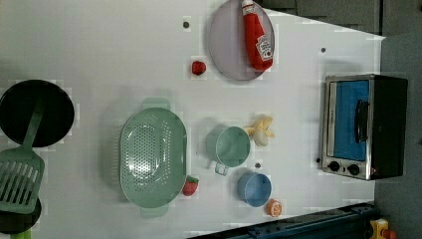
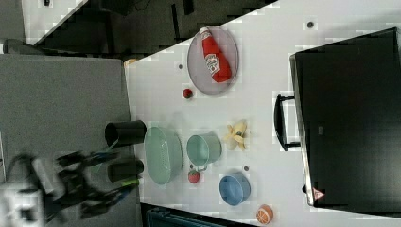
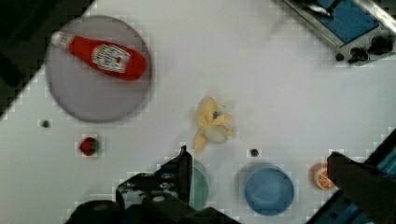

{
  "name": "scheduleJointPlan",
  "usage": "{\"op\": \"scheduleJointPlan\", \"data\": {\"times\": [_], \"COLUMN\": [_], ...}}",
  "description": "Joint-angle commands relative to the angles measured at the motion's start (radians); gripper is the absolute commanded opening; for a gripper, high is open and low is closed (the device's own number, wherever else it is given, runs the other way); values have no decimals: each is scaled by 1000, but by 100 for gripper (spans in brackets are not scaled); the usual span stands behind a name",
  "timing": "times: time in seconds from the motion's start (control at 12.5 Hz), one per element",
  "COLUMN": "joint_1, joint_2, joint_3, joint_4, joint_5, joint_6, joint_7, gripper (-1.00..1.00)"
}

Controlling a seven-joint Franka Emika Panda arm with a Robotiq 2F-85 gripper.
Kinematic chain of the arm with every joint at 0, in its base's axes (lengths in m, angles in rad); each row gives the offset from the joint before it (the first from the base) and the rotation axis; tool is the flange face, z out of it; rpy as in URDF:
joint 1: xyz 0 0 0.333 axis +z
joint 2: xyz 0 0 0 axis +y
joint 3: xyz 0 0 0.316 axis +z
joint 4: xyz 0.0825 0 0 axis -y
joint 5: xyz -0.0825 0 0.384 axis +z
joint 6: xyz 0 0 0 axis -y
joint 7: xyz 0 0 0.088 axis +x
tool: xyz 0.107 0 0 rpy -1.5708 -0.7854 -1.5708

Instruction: Pick banana from table and place on oven.

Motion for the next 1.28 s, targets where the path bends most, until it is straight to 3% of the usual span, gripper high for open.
{"op": "scheduleJointPlan", "data": {"times": [0.08, 0.88, 1.28], "joint_1": [-4, 1, 5], "joint_2": [121, 451, 653], "joint_3": [24, 72, 104], "joint_4": [-91, -373, -396], "joint_5": [1, 1, 2], "joint_6": [71, 692, 897], "joint_7": [70, 69, 70], "gripper": [100, 100, 100]}}
